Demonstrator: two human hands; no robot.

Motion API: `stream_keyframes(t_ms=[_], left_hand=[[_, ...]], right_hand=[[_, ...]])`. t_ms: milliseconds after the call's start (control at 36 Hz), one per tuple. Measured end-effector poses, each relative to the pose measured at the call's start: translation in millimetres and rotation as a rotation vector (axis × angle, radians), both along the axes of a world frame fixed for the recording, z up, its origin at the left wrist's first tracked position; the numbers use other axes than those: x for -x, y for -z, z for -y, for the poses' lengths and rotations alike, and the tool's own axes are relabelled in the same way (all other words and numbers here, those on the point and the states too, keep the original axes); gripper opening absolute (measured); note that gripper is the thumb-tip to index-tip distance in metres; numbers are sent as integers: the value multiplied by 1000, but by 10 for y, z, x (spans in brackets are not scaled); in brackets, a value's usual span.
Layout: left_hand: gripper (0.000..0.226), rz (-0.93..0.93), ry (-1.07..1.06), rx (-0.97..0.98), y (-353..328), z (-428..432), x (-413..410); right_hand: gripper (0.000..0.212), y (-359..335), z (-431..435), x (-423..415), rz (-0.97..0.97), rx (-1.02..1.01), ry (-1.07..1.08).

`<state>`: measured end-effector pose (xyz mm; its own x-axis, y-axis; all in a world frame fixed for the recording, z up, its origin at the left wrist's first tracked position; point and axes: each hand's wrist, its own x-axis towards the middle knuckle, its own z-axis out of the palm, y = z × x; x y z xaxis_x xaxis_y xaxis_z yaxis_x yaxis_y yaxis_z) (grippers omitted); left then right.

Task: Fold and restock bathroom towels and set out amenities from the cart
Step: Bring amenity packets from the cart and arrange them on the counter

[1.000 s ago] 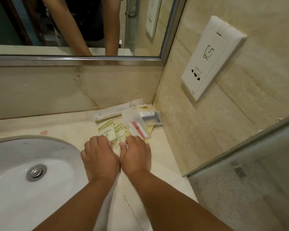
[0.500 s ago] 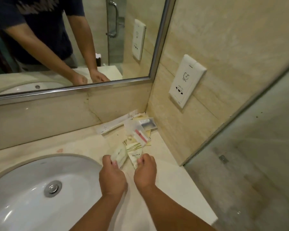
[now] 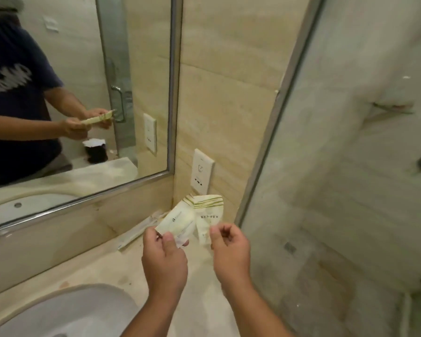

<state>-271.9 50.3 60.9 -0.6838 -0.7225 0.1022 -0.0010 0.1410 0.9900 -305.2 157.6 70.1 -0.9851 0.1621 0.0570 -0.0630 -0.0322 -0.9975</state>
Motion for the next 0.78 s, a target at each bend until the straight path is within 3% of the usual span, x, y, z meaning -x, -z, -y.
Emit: stream_keyframes(t_ms=[250, 444, 778], left_hand=[[17, -307, 220, -68, -1042, -687, -281], [13, -494, 456, -140, -1703, -1520, -719], [16, -655, 804, -170, -2121, -3332, -1843]], right_hand=[[11, -1091, -866, -530, -288, 73, 141], [23, -1570, -1669, -1112, -466, 129, 315], [29, -2089, -3340, -2724, -539, 261, 530]])
